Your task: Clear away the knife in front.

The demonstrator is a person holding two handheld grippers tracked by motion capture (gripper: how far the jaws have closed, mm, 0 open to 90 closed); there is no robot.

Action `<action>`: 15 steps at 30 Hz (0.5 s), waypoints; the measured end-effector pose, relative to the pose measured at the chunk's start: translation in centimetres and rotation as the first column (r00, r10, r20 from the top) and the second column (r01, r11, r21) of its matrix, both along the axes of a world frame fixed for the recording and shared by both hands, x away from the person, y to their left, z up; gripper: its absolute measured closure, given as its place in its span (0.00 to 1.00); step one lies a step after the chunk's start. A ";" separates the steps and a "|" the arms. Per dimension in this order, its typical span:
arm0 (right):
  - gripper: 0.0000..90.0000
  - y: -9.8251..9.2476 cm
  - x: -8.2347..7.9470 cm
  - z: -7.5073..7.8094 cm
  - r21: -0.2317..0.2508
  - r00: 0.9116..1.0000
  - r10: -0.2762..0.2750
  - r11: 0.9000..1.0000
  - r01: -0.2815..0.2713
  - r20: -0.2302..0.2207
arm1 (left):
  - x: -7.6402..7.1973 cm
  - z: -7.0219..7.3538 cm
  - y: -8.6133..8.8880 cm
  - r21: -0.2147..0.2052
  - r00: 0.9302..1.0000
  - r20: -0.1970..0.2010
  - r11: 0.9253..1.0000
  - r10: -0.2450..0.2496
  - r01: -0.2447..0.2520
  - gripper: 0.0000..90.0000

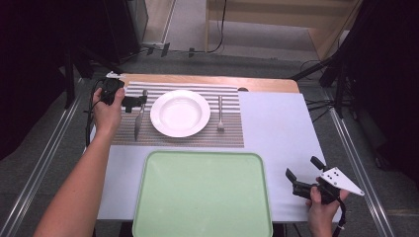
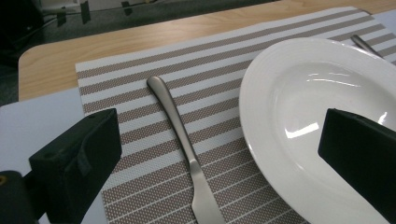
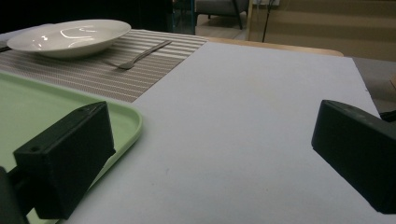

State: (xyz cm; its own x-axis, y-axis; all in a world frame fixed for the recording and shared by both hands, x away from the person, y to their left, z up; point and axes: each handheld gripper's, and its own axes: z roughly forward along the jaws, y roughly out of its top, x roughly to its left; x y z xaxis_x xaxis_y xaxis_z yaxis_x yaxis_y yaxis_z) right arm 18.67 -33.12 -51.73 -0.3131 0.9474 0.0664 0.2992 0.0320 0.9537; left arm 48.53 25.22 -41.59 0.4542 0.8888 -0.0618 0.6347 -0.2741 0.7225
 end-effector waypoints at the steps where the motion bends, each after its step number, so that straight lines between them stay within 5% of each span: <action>1: 0.00 0.0 0.0 0.0 0.000 1.000 0.000 1.000 0.000 0.000 | 0.0 0.0 0.0 0.000 1.000 0.000 1.000 0.000 0.000 0.02; 4: 0.00 0.0 0.0 0.0 -0.001 1.000 0.001 1.000 -0.001 0.000 | 0.9 -0.3 -0.2 0.052 0.999 -0.048 0.998 0.023 -0.021 0.06; 9: 0.00 0.0 0.0 0.0 -0.002 1.000 0.001 1.000 -0.001 0.001 | 1.4 -0.7 -0.4 0.038 0.995 -0.099 0.999 0.027 -0.023 0.06; 11: 0.00 0.1 0.0 0.0 0.001 1.000 0.000 1.000 0.000 -0.004 | 2.0 -1.0 -0.6 0.101 0.986 -0.155 0.994 0.065 -0.050 0.12; 15: 0.00 0.1 0.0 0.0 0.001 1.000 0.001 1.000 -0.001 -0.005 | 2.7 -1.4 -0.9 0.137 0.973 -0.220 0.990 0.068 -0.038 0.16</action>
